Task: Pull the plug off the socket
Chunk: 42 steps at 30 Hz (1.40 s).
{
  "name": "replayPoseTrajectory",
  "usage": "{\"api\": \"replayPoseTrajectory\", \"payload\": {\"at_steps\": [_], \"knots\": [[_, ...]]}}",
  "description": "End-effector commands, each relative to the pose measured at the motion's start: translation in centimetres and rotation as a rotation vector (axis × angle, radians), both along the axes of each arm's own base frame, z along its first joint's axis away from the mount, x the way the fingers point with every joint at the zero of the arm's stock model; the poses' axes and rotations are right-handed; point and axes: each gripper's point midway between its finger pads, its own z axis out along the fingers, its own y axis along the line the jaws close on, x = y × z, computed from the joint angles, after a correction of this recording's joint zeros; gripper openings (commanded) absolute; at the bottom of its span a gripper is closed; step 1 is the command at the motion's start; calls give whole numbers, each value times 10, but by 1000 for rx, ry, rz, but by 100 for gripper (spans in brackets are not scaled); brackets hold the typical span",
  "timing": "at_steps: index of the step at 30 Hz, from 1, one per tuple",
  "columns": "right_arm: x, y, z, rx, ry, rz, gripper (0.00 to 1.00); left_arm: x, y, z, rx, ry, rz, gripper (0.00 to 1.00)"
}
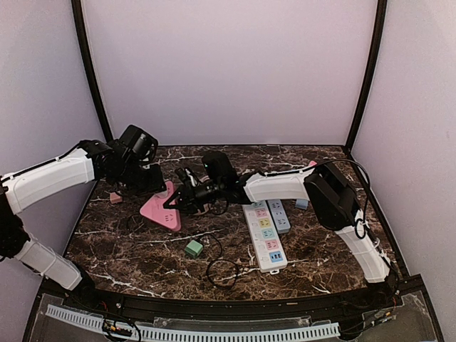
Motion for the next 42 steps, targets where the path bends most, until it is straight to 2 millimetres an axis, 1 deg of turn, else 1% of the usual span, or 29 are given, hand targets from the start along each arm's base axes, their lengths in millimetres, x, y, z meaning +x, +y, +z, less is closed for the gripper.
{"api": "replayPoseTrajectory", "payload": {"at_steps": [1,7,12,16,18,19,20,21,22,24,28,30,32,36,37,38,39,40,42], "knots": [[22,-13,-20,-93,44,-99,0,-17,5,5,45,10,-44,0],[16,-11,-25,-94,54,-81,0,-19,7,-9,91,60,-39,0],[13,-11,-25,-86,55,-66,0,-17,0,-18,92,94,-52,0],[11,-13,-32,-98,65,-64,2,-18,-2,-26,93,123,-53,0],[12,-14,-35,-104,73,-69,1,-17,-5,-21,67,101,-53,0],[13,-14,-37,-106,79,-70,0,-18,-5,-17,49,84,-55,0],[13,-15,-38,-105,86,-71,0,-15,-8,-12,26,56,-58,0],[14,-15,-37,-101,89,-71,0,-18,-8,-7,2,36,-64,0],[14,-15,-36,-97,88,-70,0,-14,-12,0,-29,-2,-69,0],[14,-14,-34,-92,82,-69,0,-16,-14,7,-65,-33,-77,0],[15,-14,-28,-76,66,-65,0,-21,-14,6,-75,-21,-87,0],[15,-14,-25,-61,63,-62,0,-25,-19,4,-108,-8,-108,0],[16,-15,-21,-53,53,-63,0,-27,-20,2,-128,-10,-113,0],[18,-17,-13,-49,23,-73,0,-28,-9,1,-80,2,-86,0],[18,-17,-12,-47,20,-72,0,-29,-4,0,-51,9,-76,0],[17,-16,-11,-45,21,-70,0,-24,1,2,-19,-3,-59,0],[17,-16,-10,-39,21,-68,0,-28,8,-2,18,24,-48,0],[17,-16,-8,-32,19,-65,0,-26,10,0,40,26,-40,0],[16,-15,-5,-23,15,-61,0,-28,11,0,52,36,-51,0]]}}
